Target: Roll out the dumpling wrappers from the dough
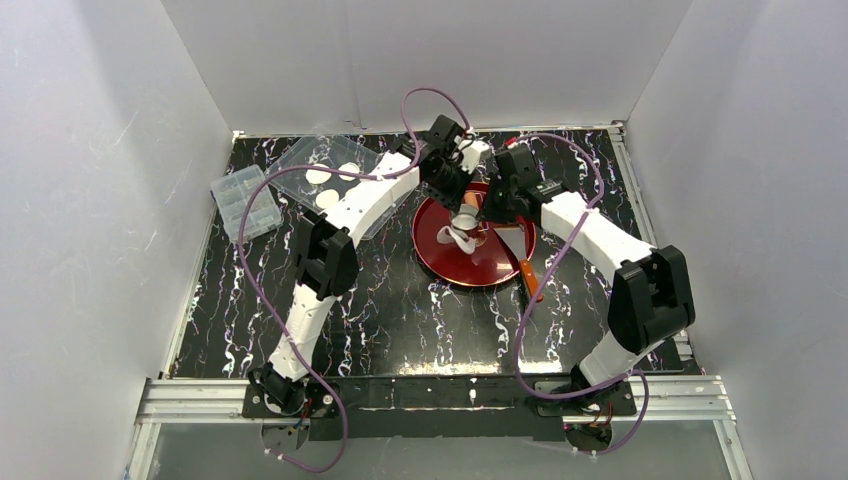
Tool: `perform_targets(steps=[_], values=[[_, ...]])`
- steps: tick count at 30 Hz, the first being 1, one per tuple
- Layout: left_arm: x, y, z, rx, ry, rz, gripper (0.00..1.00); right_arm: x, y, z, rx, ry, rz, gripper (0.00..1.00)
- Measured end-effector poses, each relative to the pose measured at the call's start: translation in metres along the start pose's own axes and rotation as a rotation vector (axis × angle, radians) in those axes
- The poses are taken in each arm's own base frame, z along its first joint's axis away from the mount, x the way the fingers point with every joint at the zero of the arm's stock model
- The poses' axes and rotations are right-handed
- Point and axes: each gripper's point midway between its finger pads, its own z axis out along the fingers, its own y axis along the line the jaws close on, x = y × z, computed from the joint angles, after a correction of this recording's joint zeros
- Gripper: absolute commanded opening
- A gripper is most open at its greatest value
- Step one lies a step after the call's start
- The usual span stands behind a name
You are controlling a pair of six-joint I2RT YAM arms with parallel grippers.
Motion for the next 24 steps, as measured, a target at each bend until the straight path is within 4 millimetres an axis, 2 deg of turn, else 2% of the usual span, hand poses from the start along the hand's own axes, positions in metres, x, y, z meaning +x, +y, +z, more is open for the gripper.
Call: perform_targets(steps=[5,11,18,24], values=[[-0.02,0.007,-0.015,-0.036,-0.062,0.015,0.0,-0.022,0.009,-0.008,-0.015,-0.058,-0.01,0.01],[-0.024,0.011,-0.02,-0.058,-0.074,0.027,0.0,-0.028,0.014,-0.01,-0.024,-0.068,-0.007,0.01],[-0.014,0.029,-0.023,-0.104,-0.04,0.022,0.0,-0.019,0.031,0.009,-0.067,-0.014,0.042,0.01],[0.014,0.055,-0.013,-0.155,0.025,0.004,0.0,-0.004,0.044,0.039,-0.08,0.037,0.057,0.01]])
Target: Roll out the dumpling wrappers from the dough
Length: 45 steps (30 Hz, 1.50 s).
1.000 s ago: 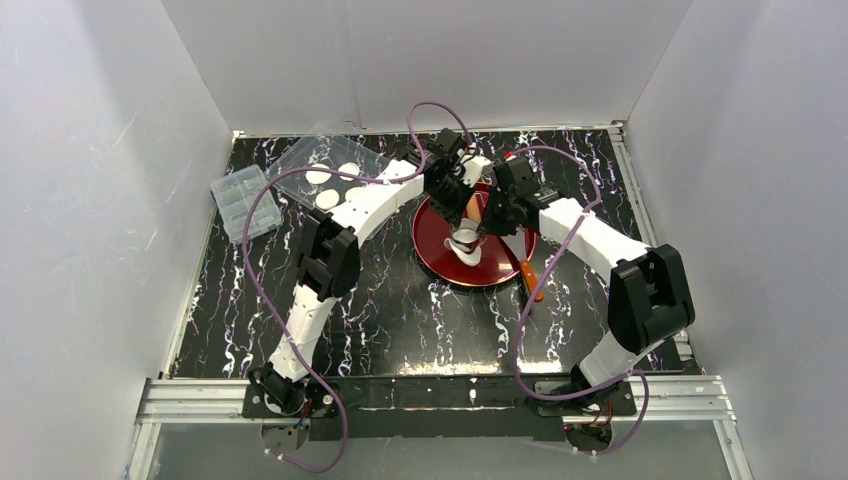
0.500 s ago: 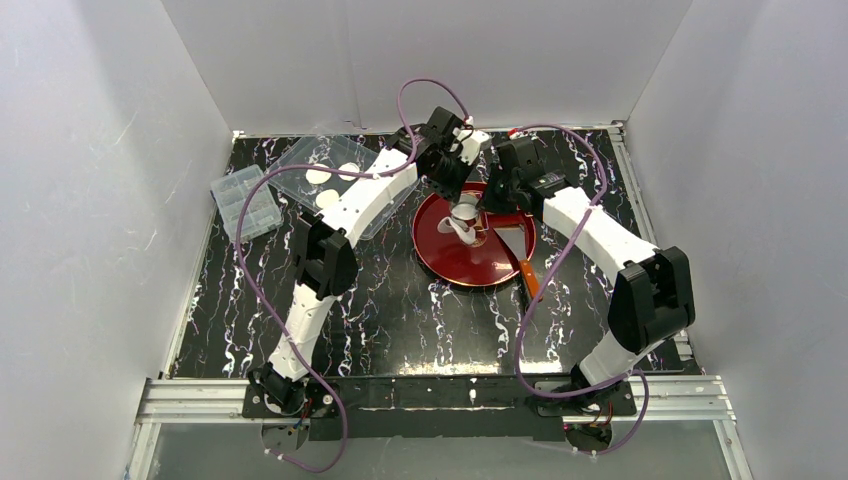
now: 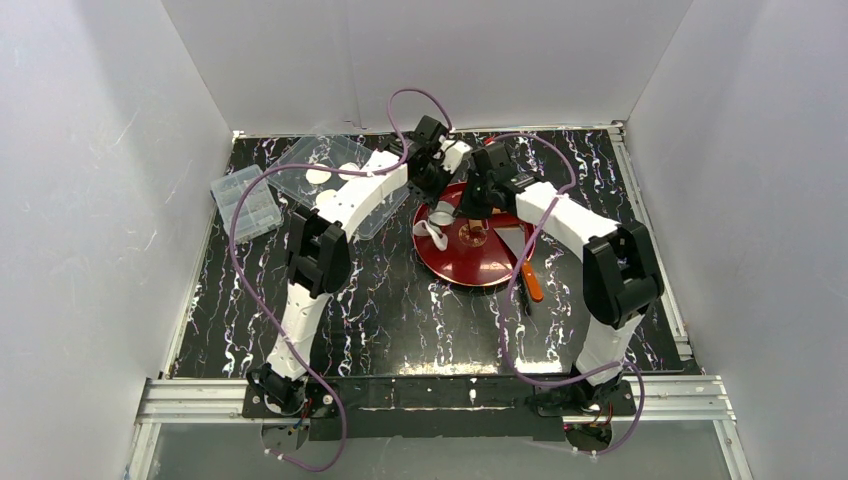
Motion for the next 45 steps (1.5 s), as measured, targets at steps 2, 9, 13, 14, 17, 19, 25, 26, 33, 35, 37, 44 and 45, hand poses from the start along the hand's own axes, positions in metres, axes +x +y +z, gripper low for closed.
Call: perform_targets(steps=[2,9,13,14,17,19,25,26,33,35,37,44,45], values=[[0.004,0.002,0.008,-0.005,0.005,0.002,0.0,0.004,-0.004,0.008,0.018,0.012,0.0,0.01],[-0.011,0.0,0.025,-0.013,-0.061,0.025,0.0,-0.008,-0.023,0.015,0.064,-0.008,0.02,0.01],[-0.027,-0.006,0.034,-0.006,-0.112,0.045,0.0,-0.02,-0.037,0.012,0.086,-0.028,0.033,0.01],[-0.031,-0.007,0.037,-0.001,-0.123,0.049,0.0,-0.023,-0.04,0.01,0.092,-0.035,0.031,0.01],[-0.039,-0.012,0.045,0.012,-0.146,0.059,0.0,-0.03,-0.049,0.008,0.113,-0.05,0.027,0.01],[-0.044,-0.014,0.05,0.024,-0.16,0.06,0.0,-0.032,-0.056,0.007,0.128,-0.055,0.022,0.01],[-0.054,-0.026,0.066,0.056,-0.179,0.063,0.0,-0.038,-0.074,0.006,0.173,-0.063,0.016,0.01],[-0.055,-0.027,0.067,0.059,-0.181,0.061,0.0,-0.038,-0.076,0.005,0.178,-0.062,0.014,0.01],[-0.057,-0.04,0.065,0.101,-0.188,0.048,0.0,-0.039,-0.078,-0.011,0.177,-0.082,-0.007,0.01],[-0.05,-0.048,0.065,0.124,-0.171,0.041,0.0,-0.034,-0.079,-0.019,0.169,-0.078,-0.005,0.01],[-0.037,-0.059,0.068,0.156,-0.133,0.03,0.0,-0.024,-0.08,-0.027,0.155,-0.066,-0.004,0.01],[0.002,-0.089,0.079,0.236,-0.003,-0.015,0.0,0.022,-0.099,-0.034,0.174,-0.001,-0.001,0.01],[0.007,-0.091,0.081,0.243,0.013,-0.02,0.0,0.028,-0.1,-0.033,0.173,0.01,0.001,0.01]])
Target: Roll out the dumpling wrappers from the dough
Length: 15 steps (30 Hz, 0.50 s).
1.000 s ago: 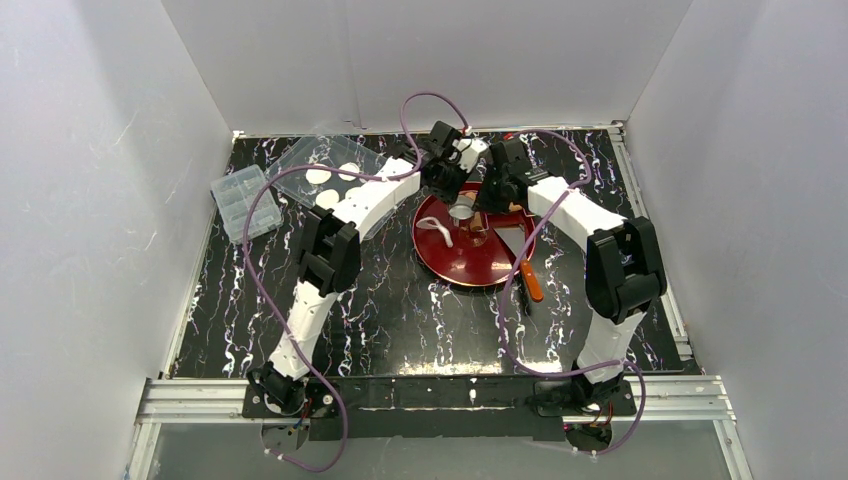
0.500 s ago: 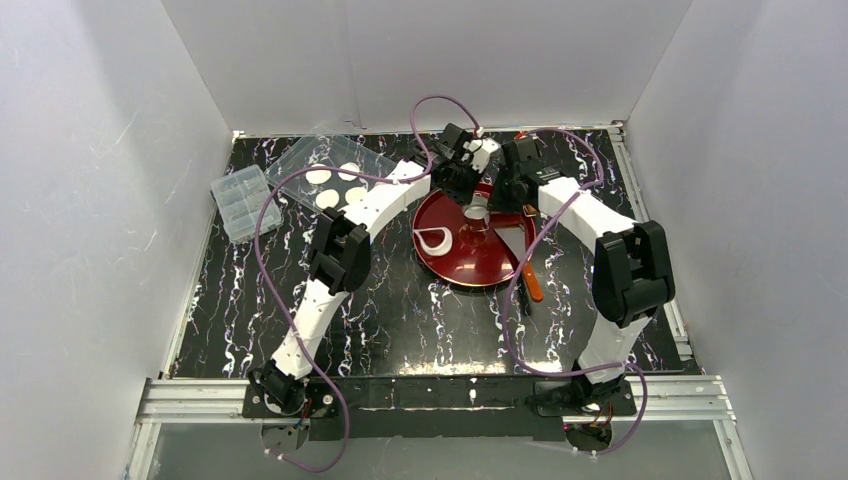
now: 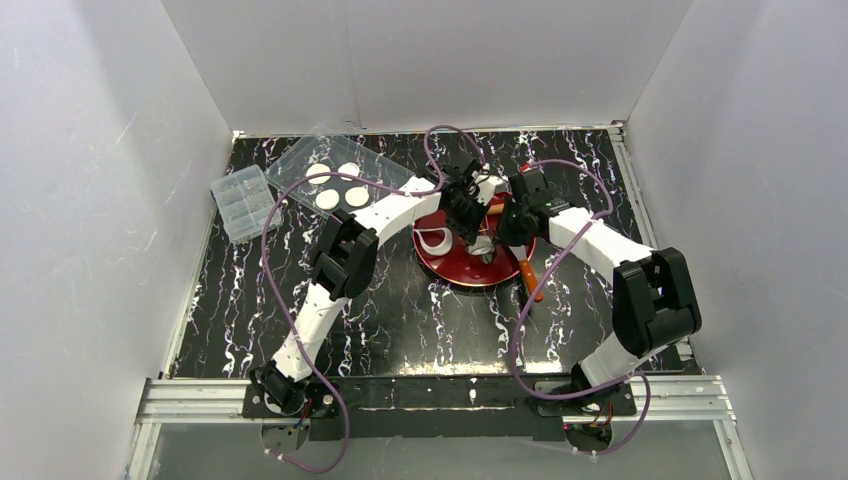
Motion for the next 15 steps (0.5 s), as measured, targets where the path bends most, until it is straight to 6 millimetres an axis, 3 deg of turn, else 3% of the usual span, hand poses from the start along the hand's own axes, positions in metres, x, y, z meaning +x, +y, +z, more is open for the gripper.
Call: perform_targets(steps=[2,4,6,15], values=[[0.01,-0.002,0.005,0.007,0.027,-0.012,0.0,0.009,-0.002,0.003,-0.009,0.019,-0.003,0.06],[0.015,-0.004,0.008,0.008,0.04,-0.014,0.0,0.015,-0.002,0.004,-0.021,0.034,-0.009,0.27],[0.014,-0.004,0.006,-0.004,0.038,-0.006,0.0,0.016,0.002,0.002,-0.049,0.034,-0.017,0.37],[0.013,-0.002,0.004,-0.081,0.04,0.083,0.0,-0.004,0.026,-0.037,-0.186,-0.071,-0.052,0.53]])
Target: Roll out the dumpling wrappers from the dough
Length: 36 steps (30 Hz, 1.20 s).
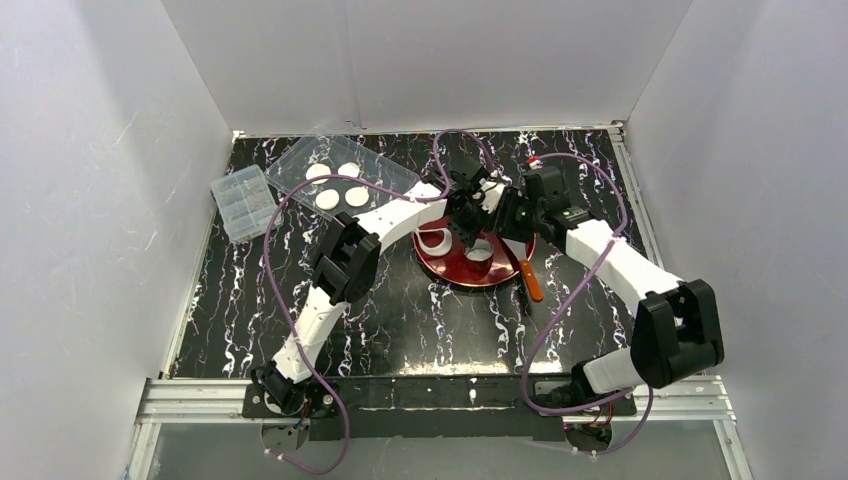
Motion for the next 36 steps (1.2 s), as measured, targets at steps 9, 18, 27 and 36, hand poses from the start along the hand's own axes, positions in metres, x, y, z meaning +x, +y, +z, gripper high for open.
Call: perform_targets(steps=[9,18,27,36], values=[[-0.003,0.016,-0.01,-0.133,0.004,0.141,0.0,-0.008,-0.04,-0.039,0.099,-0.006,0.122,0.78],[-0.023,0.016,-0.04,-0.202,-0.055,0.253,0.0,0.033,-0.098,-0.048,0.289,0.161,0.186,0.82],[-0.029,0.008,-0.048,-0.206,-0.072,0.282,0.0,0.074,-0.111,-0.023,0.265,0.309,0.19,0.79],[-0.029,0.008,-0.048,-0.206,-0.073,0.279,0.0,0.094,-0.109,-0.01,0.197,0.371,0.205,0.34]])
